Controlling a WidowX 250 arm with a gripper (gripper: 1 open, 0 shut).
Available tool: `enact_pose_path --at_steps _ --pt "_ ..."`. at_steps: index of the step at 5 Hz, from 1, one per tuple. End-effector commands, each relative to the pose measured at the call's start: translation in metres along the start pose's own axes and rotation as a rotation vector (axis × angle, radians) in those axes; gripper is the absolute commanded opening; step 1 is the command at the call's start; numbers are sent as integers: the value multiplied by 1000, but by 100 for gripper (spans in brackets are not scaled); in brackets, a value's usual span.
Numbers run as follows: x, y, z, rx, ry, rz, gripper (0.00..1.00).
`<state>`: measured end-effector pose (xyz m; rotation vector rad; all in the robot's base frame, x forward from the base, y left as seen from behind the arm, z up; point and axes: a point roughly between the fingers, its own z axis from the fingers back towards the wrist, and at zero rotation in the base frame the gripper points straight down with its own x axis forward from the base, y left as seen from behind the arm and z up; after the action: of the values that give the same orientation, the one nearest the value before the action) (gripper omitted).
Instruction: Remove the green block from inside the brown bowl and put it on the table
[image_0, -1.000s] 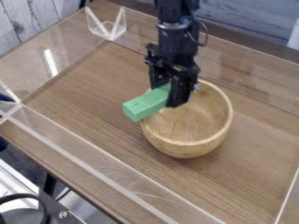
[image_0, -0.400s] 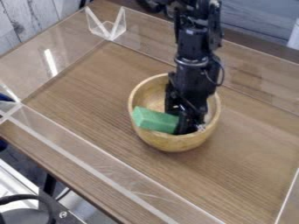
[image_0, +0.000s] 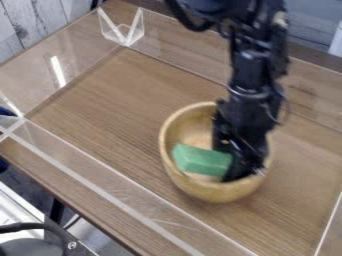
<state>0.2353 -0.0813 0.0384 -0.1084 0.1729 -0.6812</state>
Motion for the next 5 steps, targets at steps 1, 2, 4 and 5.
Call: enact_pose_path --at_steps 1,2,4,5 --pt "-4 11 16 -14 -66 121 0" --pt "-9 13 18 -39 -62 188 100" --pt "4 19 15 -54 -14 237 100" --pt "-2 34 12 -28 6 244 100"
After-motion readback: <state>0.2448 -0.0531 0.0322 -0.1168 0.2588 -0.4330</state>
